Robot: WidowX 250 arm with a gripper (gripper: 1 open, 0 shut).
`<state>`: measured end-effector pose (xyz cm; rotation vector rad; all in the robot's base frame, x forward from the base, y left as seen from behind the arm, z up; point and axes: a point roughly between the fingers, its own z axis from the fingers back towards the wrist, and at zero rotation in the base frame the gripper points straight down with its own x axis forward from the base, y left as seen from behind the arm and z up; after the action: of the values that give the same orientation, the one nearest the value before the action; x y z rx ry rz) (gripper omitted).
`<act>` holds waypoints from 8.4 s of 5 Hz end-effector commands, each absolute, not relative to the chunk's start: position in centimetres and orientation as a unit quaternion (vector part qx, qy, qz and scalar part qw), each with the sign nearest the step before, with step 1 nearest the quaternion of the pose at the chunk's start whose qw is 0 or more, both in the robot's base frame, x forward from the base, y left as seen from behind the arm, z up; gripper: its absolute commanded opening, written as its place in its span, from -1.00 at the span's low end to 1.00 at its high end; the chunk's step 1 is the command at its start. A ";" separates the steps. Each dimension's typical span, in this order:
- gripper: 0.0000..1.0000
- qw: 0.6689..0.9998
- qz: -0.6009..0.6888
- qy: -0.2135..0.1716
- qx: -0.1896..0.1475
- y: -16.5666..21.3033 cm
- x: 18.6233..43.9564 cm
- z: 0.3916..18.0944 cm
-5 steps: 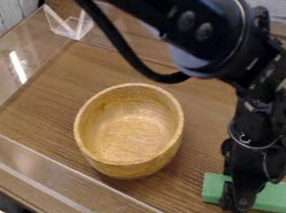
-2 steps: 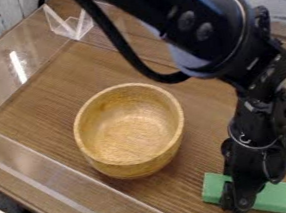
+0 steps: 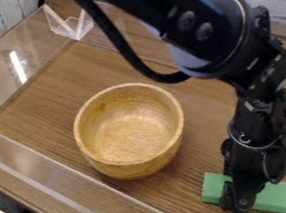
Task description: Put the green block in the brown bowl
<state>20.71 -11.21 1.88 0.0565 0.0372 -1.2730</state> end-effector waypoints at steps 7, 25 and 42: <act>-1.00 0.813 -0.581 0.022 0.033 -10.2 20.9 2.1; -1.00 0.804 -0.582 0.031 0.116 -6.3 25.6 11.0; -1.00 0.797 -0.590 0.028 0.126 1.6 20.3 6.8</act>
<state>19.36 1.63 6.16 0.2458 0.0902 -1.2693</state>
